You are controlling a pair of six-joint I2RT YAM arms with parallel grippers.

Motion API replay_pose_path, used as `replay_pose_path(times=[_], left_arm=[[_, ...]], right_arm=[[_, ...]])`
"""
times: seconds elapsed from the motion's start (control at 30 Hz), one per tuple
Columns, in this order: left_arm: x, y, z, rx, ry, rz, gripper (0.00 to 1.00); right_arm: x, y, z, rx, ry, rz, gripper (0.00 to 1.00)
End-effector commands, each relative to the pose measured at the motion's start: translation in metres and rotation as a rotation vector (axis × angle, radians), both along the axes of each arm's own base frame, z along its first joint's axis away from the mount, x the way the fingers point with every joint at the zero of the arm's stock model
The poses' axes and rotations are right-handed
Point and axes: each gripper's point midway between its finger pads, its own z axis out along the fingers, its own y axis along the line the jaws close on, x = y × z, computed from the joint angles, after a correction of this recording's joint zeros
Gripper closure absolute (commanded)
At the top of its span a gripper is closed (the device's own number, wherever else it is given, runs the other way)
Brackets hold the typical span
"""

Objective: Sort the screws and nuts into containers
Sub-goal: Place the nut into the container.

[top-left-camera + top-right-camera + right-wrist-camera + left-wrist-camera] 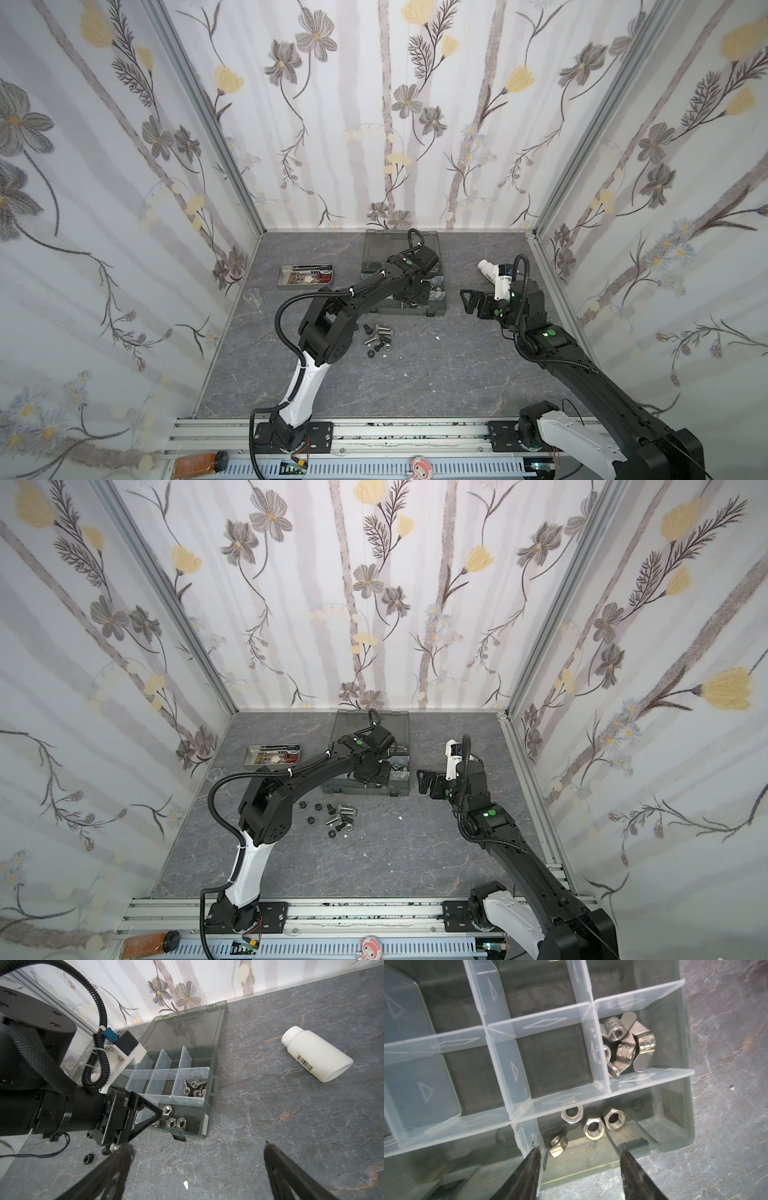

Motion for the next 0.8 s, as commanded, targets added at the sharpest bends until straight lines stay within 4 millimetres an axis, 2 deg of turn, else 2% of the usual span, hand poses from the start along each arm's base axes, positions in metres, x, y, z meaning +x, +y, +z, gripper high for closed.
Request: replay_pose_path(times=[0.0, 0.23, 0.37, 0.43, 0.5, 0.6, 0.77], left_arm=[[0.007, 0.001, 0.027, -0.028, -0.072, 0.01, 0.32], [0.008, 0.013, 0.081, -0.071, -0.198, 0.02, 0.18], [0.003, 0.028, 0.103, -0.083, -0.262, 0.04, 0.01], [-0.001, 0.036, 0.112, -0.09, -0.291, 0.049, 0.0], [-0.004, 0.046, 0.121, -0.105, -0.315, 0.064, 0.0], [-0.007, 0.062, 0.129, -0.123, -0.329, 0.095, 0.0], [-0.008, 0.097, 0.131, -0.132, -0.325, 0.158, 0.0]], right_arm=[[-0.001, 0.004, 0.01, 0.003, -0.025, 0.024, 0.0], [-0.002, 0.007, 0.015, 0.002, -0.009, 0.037, 0.02], [-0.004, 0.011, 0.014, -0.007, 0.008, 0.054, 0.04], [-0.006, 0.018, 0.009, -0.015, 0.033, 0.077, 0.05], [-0.006, 0.029, 0.017, -0.023, 0.03, 0.103, 0.06], [-0.009, 0.046, 0.014, -0.069, 0.054, 0.139, 0.06], [-0.011, 0.07, 0.009, -0.125, 0.083, 0.191, 0.07]])
